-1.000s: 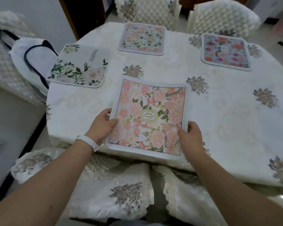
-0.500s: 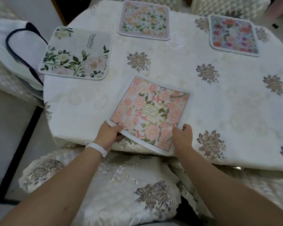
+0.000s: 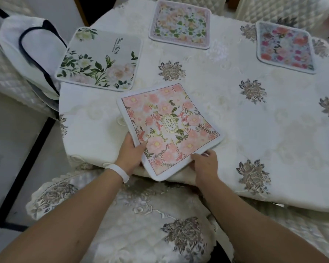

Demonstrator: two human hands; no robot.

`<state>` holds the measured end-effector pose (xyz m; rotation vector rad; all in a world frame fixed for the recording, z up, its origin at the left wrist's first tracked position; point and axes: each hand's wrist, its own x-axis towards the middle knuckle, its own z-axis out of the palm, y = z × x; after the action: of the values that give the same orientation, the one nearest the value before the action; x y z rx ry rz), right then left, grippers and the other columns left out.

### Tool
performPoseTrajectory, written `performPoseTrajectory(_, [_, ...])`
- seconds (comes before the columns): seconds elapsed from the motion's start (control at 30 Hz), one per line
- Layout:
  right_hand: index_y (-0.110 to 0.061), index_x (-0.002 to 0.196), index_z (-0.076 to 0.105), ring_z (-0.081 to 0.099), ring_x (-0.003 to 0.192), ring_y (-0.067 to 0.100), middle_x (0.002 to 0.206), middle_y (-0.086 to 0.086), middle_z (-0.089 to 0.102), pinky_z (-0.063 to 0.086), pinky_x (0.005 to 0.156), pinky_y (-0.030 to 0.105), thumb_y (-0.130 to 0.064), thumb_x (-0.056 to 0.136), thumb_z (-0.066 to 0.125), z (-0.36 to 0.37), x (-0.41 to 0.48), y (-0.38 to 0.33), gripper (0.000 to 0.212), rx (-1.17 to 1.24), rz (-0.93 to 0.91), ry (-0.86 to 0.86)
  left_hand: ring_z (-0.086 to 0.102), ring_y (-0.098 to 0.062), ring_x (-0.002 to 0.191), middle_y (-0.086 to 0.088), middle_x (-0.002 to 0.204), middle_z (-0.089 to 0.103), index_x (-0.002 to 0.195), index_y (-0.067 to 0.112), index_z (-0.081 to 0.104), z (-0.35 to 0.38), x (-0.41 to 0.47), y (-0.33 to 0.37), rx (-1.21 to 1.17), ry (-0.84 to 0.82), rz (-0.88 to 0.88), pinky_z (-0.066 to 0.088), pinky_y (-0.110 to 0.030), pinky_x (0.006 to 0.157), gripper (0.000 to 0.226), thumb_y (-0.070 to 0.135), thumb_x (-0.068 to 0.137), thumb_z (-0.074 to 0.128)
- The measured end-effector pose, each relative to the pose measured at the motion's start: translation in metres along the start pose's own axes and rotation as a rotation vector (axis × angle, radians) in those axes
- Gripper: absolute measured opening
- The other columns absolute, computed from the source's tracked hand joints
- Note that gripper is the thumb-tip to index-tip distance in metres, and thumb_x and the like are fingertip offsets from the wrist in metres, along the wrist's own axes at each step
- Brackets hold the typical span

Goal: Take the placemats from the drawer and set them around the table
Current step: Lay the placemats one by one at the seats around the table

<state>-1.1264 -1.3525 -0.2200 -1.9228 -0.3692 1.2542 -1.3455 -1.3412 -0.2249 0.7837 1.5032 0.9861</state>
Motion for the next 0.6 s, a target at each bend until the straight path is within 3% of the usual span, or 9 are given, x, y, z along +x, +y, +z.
performPoseTrajectory(0.1, [-0.007, 0.111, 0.055, 0.064, 0.089, 0.027, 0.104, 0.011, 0.063, 0.056, 0.061, 0.032, 0.007, 0.079, 0.063, -0.015, 0.026, -0.025, 0.036, 0.092, 0.013, -0.006, 0.061, 0.014, 0.100, 0.028, 0.114, 0.061, 0.120, 0.038, 0.053, -0.026, 0.013, 0.005, 0.033, -0.053, 0.016, 0.053, -0.013, 0.076, 0.045, 0.000, 0.095, 0.057])
performPoseTrajectory(0.2, [-0.012, 0.116, 0.057, 0.067, 0.089, 0.028, 0.106, 0.013, 0.066, 0.053, 0.062, 0.032, 0.003, 0.078, 0.067, -0.031, 0.047, -0.046, 0.042, 0.029, 0.014, -0.075, 0.062, 0.015, 0.097, 0.027, 0.111, 0.062, 0.117, 0.037, 0.055, -0.051, 0.024, 0.012, 0.066, -0.110, -0.003, 0.055, -0.016, 0.075, 0.047, -0.003, 0.094, 0.057])
performPoseTrajectory(0.37, [-0.013, 0.121, 0.056, 0.071, 0.080, 0.024, 0.105, 0.014, 0.069, 0.055, 0.058, 0.030, -0.007, 0.088, 0.067, -0.033, 0.057, -0.051, 0.036, -0.151, 0.052, -0.275, 0.065, -0.013, 0.108, 0.009, 0.121, 0.066, 0.118, 0.033, 0.059, -0.076, 0.041, 0.016, 0.114, -0.160, -0.044, 0.057, -0.036, 0.086, 0.043, -0.003, 0.094, 0.057])
performPoseTrajectory(0.47, [-0.017, 0.111, 0.063, 0.072, 0.075, 0.020, 0.098, 0.007, 0.072, 0.054, 0.058, 0.029, -0.006, 0.085, 0.066, -0.024, 0.051, -0.046, 0.028, -0.268, 0.007, -0.294, 0.064, -0.021, 0.111, 0.002, 0.123, 0.066, 0.124, 0.027, 0.058, -0.073, 0.049, 0.021, 0.189, -0.173, -0.019, 0.053, -0.043, 0.092, 0.041, -0.001, 0.094, 0.058])
performPoseTrajectory(0.53, [-0.019, 0.101, 0.065, 0.071, 0.079, 0.021, 0.094, 0.003, 0.072, 0.051, 0.058, 0.028, -0.003, 0.080, 0.067, -0.018, 0.045, -0.041, 0.026, -0.394, -0.053, -0.278, 0.065, -0.021, 0.105, 0.001, 0.118, 0.067, 0.119, 0.029, 0.060, -0.068, 0.056, 0.024, 0.274, -0.128, 0.025, 0.055, -0.041, 0.088, 0.036, 0.003, 0.094, 0.059])
performPoseTrajectory(0.6, [-0.018, 0.100, 0.063, 0.067, 0.082, 0.020, 0.095, 0.002, 0.070, 0.049, 0.060, 0.028, -0.003, 0.078, 0.068, -0.014, 0.038, -0.037, 0.027, -0.465, -0.096, -0.249, 0.067, -0.017, 0.091, -0.001, 0.110, 0.069, 0.111, 0.031, 0.062, -0.064, 0.063, 0.026, 0.333, -0.047, 0.055, 0.056, -0.032, 0.074, 0.031, 0.005, 0.093, 0.060])
